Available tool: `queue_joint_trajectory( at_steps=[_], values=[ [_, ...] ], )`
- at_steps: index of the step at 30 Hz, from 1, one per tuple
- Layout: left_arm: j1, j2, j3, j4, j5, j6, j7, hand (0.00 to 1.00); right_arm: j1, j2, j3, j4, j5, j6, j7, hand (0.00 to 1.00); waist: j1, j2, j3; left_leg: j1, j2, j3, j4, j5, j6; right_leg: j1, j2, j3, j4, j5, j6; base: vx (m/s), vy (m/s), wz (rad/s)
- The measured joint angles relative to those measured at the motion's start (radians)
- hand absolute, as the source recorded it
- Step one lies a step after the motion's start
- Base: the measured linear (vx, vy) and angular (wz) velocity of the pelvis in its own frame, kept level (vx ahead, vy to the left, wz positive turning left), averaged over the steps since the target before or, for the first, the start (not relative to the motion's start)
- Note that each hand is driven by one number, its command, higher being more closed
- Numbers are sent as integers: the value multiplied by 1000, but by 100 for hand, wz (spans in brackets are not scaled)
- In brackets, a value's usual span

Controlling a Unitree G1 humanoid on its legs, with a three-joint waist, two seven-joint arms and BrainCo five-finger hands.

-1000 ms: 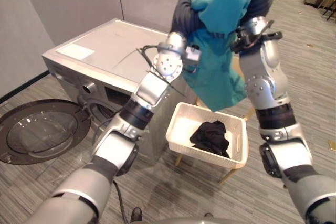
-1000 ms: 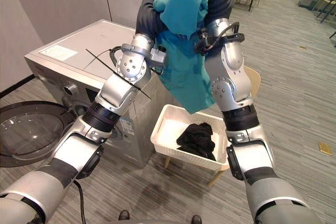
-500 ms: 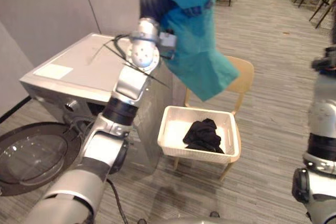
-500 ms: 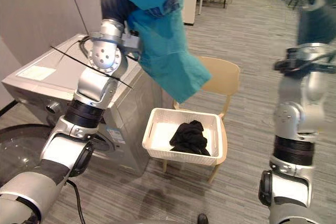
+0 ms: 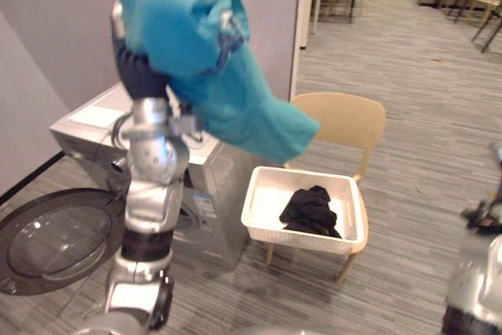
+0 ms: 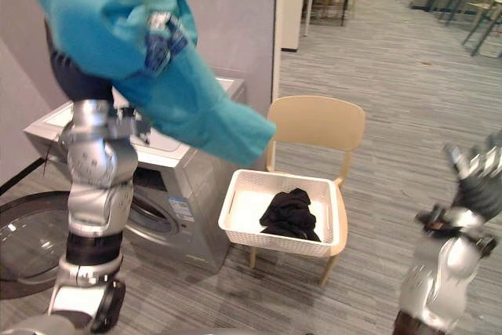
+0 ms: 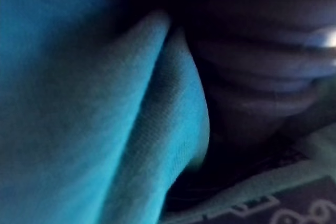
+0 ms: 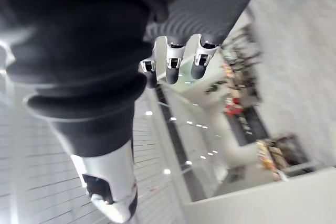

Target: Pick up the laundry basket with both hands and put the clothes into the washing machine.

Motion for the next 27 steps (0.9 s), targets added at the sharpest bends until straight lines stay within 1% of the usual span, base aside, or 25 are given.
queue_joint_trajectory(
  at_steps=[1, 2, 3, 4, 5, 7, 9, 11, 13, 14, 15, 16, 18, 19, 20, 21, 22, 23, 24, 26, 27],
  values=[
    [49, -14, 12, -21, 0, 0, -9, 100, 29, 26, 17, -1, 3, 7, 8, 0, 1, 1, -1, -3, -2, -4, 0, 0, 0, 0, -3, -4, 0, -1, 1, -20, 23, 23],
    [141, -46, 37, -55, 0, -1, -25, 100, 76, 75, 44, -2, 5, 21, 29, 0, 12, 2, -2, -5, -6, -4, 0, -1, 1, 0, -7, -6, -1, -2, 2, -5, 24, 11],
    [208, -72, 52, -70, -3, -1, -41, 100, 107, 105, 58, -2, 8, 30, 44, 0, 21, 2, -2, -6, -8, -6, 0, -1, 1, 2, -9, -8, -2, -2, 2, 10, 21, 15],
    [290, -104, 61, -71, -5, -3, -51, 100, 145, 134, 76, -2, 16, 41, 60, 0, 24, 1, -2, -10, -9, -19, 0, -1, 1, 15, -10, -21, -2, -3, 3, 23, 6, 22],
    [334, -121, 62, -71, -5, -2, -60, 100, 162, 145, 81, -2, 16, 45, 71, 0, 23, 1, -2, -12, -9, -28, 0, -1, 2, 18, -10, -27, -2, -5, 5, 25, -3, 29],
    [513, -182, 58, -71, -13, 9, -90, 100, 213, 167, 104, -2, 47, 49, 95, 0, 24, -1, -2, -7, -9, -50, 1, -1, 2, 35, -10, -46, 4, -16, 8, 27, -11, 27],
    [612, -212, 48, -71, -25, 17, -112, 100, 240, 170, 105, -2, 78, 50, 113, 0, 28, -3, 1, -1, -7, -65, 1, -1, 1, 46, -9, -60, 22, -31, 6, 25, -23, 27],
    [700, -235, 25, -62, -35, 18, -140, 100, 254, 175, 105, -2, 86, 50, 113, 0, 31, -4, 14, 0, -5, -99, 35, -8, -3, 72, -8, -86, 49, -50, 7, 27, -42, 40],
    [744, -240, -14, -48, -65, 28, -161, 100, 273, 179, 117, -2, 94, 50, 113, 0, 37, -5, 24, -8, -3, -133, 76, -25, -8, 90, -6, -115, 76, -71, 1, -23, -37, 50],
    [780, -242, -57, -47, -84, 38, -181, 100, 291, 181, 130, -2, 95, 47, 113, 0, 43, -7, 34, -26, -2, -165, 106, -33, -10, 105, -4, -143, 104, -93, -3, -70, -57, 77],
    [809, -241, -105, -46, -94, 47, -203, 100, 313, 181, 155, -2, 95, 45, 112, 0, 46, 3, 43, -43, -2, -197, 132, -39, -13, 107, -4, -177, 132, -119, -7, -63, -61, 82],
    [818, -242, -123, -46, -104, 52, -218, 100, 320, 182, 175, -2, 95, 45, 111, 0, 48, -1, 47, -49, -2, -215, 144, -41, -14, 111, -4, -198, 149, -130, -12, -107, -76, 90],
    [836, -242, -186, -46, -136, 64, -245, 100, 339, 192, 259, -2, 95, 45, 109, 0, 56, 7, 81, -79, -2, -268, 186, -59, -7, 122, -2, -253, 199, -174, -12, -118, -49, 73],
    [836, -244, -196, -46, -139, 67, -247, 100, 341, 192, 282, -2, 95, 45, 108, 0, 60, 13, 86, -90, -2, -274, 203, -66, -12, 121, -1, -260, 209, -178, -13, -120, -23, 49],
    [833, -248, -211, -46, -140, 68, -248, 100, 340, 194, 331, -2, 94, 45, 106, 0, 64, 25, 97, -117, 8, -266, 242, -81, -2, 120, -1, -272, 223, -182, -16, -114, 19, 28],
    [825, -249, -223, -46, -154, 68, -243, 100, 341, 195, 366, -2, 94, 46, 102, 0, 74, 30, 104, -144, 33, -234, 300, -90, 2, 115, -6, -270, 236, -184, -19, -98, 23, 17],
    [822, -249, -229, -46, -159, 68, -239, 100, 340, 198, 378, -2, 94, 47, 99, 0, 80, 31, 106, -162, 41, -222, 335, -99, 8, 108, -6, -268, 248, -188, -19, -84, 38, -4],
    [821, -259, -233, -46, -159, 68, -232, 100, 329, 196, 393, -2, 95, 47, 92, 0, 80, 29, 108, -192, 45, -216, 394, -126, -8, 94, -7, -258, 277, -199, -16, -86, 60, -26],
    [821, -261, -235, -46, -159, 68, -217, 100, 318, 192, 410, -2, 95, 48, 87, 0, 81, 15, 117, -197, 44, -193, 420, -149, -11, 86, -13, -236, 291, -204, -11, -86, 71, -35],
    [811, -247, -232, -46, -159, 69, -202, 100, 304, 189, 426, -2, 97, 47, 83, 0, 77, -5, 127, -197, 45, -161, 413, -153, -16, 82, -18, -226, 274, -204, -10, -43, 57, -29],
    [783, -233, -236, -46, -160, 69, -189, 100, 293, 188, 434, -2, 104, 46, 76, 0, 78, -23, 136, -205, 50, -133, 415, -152, -17, 81, -22, -223, 247, -204, -10, -30, 73, -22]
  ],
)
